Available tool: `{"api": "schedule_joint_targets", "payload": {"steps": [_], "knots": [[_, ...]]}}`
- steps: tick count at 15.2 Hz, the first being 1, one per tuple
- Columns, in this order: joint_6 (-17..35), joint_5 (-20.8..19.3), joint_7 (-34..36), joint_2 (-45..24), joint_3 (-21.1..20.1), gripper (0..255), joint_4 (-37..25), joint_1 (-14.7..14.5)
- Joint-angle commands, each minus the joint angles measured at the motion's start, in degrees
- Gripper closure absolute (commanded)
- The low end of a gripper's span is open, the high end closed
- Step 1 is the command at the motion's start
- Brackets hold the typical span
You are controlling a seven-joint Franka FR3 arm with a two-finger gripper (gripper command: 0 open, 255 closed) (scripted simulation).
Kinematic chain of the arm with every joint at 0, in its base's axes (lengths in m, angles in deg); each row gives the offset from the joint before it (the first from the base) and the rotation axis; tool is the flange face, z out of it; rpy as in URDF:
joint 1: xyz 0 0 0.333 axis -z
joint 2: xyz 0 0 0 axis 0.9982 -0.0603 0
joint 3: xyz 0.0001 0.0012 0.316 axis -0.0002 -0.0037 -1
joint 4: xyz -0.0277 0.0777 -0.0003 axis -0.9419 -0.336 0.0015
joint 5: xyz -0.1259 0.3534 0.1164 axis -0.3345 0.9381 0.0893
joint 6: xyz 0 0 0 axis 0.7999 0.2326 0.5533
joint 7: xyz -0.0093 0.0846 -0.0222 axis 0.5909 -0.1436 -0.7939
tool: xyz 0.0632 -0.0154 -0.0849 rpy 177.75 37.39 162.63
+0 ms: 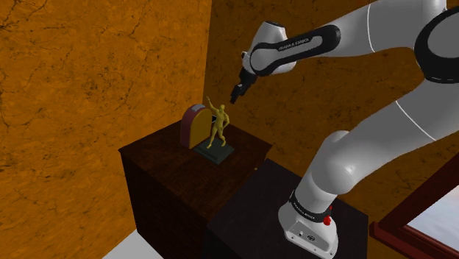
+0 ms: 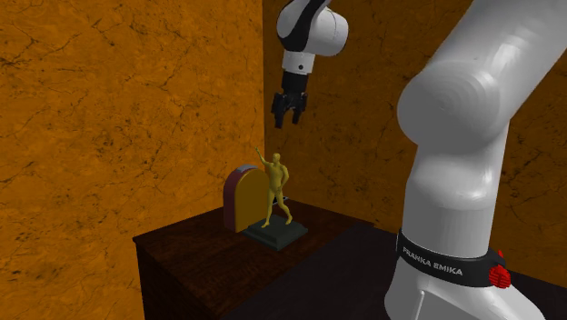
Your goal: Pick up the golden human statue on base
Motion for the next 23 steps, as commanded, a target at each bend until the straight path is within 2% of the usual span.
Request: {"api": "schedule_joint_targets", "payload": {"steps": [1,4,6,8,10,13,21,23], "knots": [[4.35,1.67,-2.89,-4.44,2.36,0,-0.91,-0.99],[10.07,6.3,-8.72,-11.21,6.26,0,-2.68,-3.14],[13.34,11.32,-13.93,-16.05,8.86,0,-4.39,-4.98],[15.93,18.34,-20.54,-21.21,10.98,0,-6.61,-6.67],[17.58,27.05,-28.33,-26.63,11.92,0,-9.45,-7.4],[18.4,39.89,-39.69,-34.7,9.94,0,-14.75,-5.08],[22.07,48.93,-47.29,-40.04,5.3,0,-15.36,-1.56],[22.08,48.91,-47.28,-40.04,5.25,0,-15.36,-1.51]]}}
